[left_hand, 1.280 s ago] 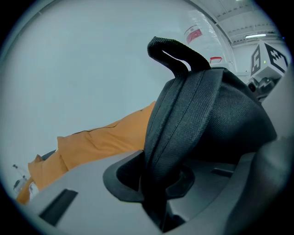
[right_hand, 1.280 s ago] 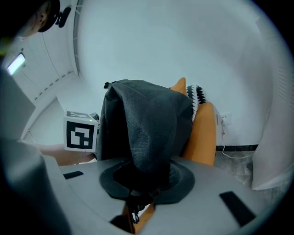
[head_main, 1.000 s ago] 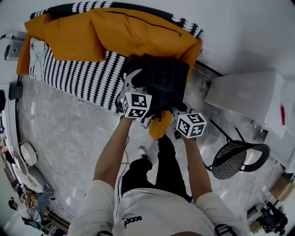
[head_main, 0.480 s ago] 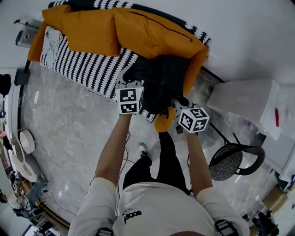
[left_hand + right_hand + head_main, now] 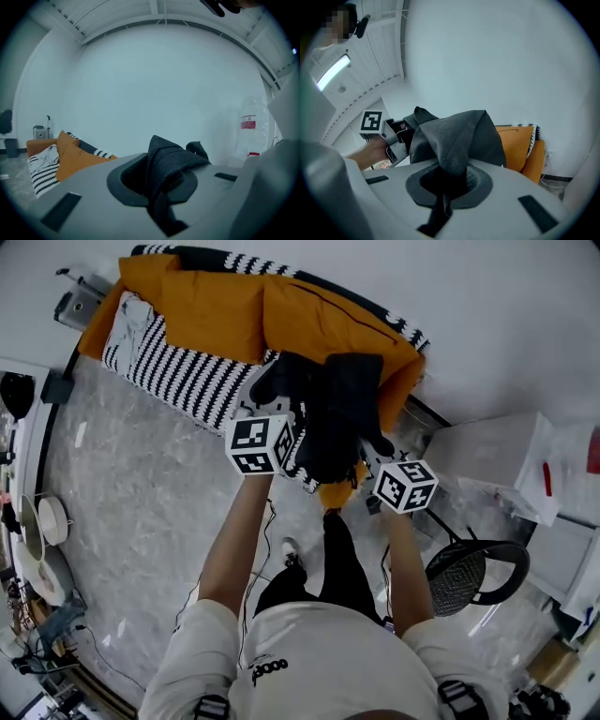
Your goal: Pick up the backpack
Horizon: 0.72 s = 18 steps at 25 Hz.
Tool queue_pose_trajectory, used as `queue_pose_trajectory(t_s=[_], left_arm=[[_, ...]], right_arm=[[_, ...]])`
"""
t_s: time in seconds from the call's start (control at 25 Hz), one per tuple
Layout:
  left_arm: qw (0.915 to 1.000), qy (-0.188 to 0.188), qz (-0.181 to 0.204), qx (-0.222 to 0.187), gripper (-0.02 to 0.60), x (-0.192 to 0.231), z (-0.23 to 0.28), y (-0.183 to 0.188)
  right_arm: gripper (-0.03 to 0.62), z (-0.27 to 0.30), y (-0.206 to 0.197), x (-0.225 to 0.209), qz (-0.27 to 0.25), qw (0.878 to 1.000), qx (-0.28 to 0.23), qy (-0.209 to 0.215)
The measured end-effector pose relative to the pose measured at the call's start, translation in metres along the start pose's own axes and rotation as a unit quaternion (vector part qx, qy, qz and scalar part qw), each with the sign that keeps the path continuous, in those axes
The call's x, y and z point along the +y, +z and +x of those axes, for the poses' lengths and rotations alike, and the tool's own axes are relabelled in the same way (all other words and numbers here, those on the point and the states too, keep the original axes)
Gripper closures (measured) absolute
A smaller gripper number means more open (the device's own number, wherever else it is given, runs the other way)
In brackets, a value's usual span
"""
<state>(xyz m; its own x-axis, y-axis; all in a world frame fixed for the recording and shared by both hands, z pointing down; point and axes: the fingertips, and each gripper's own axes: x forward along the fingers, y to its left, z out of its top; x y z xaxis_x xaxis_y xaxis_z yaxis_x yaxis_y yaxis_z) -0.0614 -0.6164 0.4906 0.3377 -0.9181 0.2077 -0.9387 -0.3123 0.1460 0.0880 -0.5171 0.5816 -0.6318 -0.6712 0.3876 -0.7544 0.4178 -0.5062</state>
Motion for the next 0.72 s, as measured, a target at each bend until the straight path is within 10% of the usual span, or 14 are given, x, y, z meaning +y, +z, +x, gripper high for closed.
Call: queue_pose_trajectory(t_s=[0.36,0.72], left_arm=[[0.9986,-0.018,-0.017,-0.048,0.541,-0.034,-0.084,0.096],[0.9942,-0.029,0.054,-0.088,0.541,-0.050,-0.197,0.163]], right_arm=[[0.556,-0.067,0.048,0.077,-0.063,0.998,-0.013,-0.005],[0.556,-0.138,0.057,0.170,-0.109,0.993,-0.045,-0.005]])
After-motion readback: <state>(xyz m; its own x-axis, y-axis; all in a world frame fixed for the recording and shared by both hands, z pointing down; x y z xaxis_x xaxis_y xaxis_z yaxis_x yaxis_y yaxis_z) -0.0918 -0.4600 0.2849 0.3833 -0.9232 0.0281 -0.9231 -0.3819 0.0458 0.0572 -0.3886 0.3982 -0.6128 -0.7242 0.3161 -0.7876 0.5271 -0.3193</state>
